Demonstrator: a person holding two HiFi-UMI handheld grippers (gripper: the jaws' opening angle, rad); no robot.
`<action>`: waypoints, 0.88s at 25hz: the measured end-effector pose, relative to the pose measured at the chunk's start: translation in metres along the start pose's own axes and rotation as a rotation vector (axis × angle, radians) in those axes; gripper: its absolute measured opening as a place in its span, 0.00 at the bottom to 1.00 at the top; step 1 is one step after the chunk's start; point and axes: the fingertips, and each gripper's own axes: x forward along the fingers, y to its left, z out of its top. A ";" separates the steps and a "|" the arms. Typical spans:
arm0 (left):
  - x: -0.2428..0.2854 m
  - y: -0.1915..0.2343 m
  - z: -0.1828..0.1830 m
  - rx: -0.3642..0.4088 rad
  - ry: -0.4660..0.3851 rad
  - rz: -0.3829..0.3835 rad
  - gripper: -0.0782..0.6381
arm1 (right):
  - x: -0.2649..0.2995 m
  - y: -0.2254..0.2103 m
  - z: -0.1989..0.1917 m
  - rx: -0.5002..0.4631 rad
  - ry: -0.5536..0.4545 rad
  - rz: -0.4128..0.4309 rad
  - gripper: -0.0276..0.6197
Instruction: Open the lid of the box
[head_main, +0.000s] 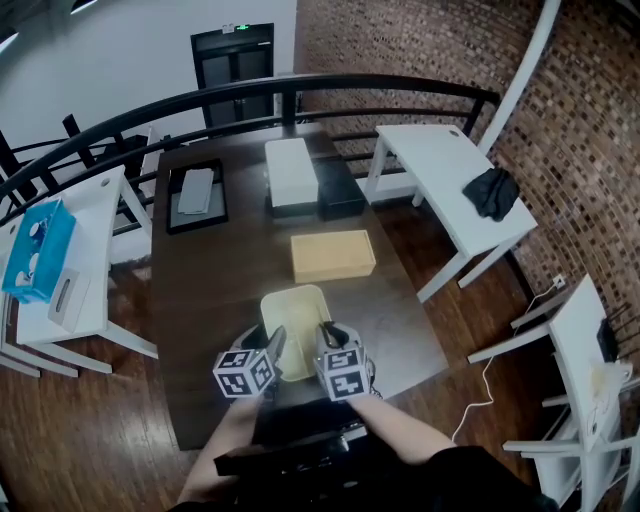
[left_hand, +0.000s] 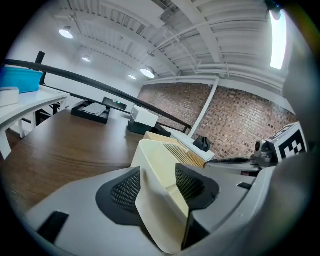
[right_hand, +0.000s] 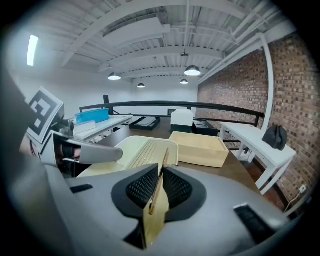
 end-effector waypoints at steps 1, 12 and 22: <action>0.000 0.000 0.000 0.009 0.002 0.002 0.40 | -0.002 0.000 0.003 0.008 -0.010 0.001 0.09; 0.000 0.000 0.000 0.022 0.005 0.013 0.40 | -0.035 -0.060 0.058 0.066 -0.202 -0.072 0.08; -0.004 0.001 -0.003 0.013 0.009 0.046 0.40 | 0.007 -0.150 -0.060 0.104 0.002 -0.175 0.08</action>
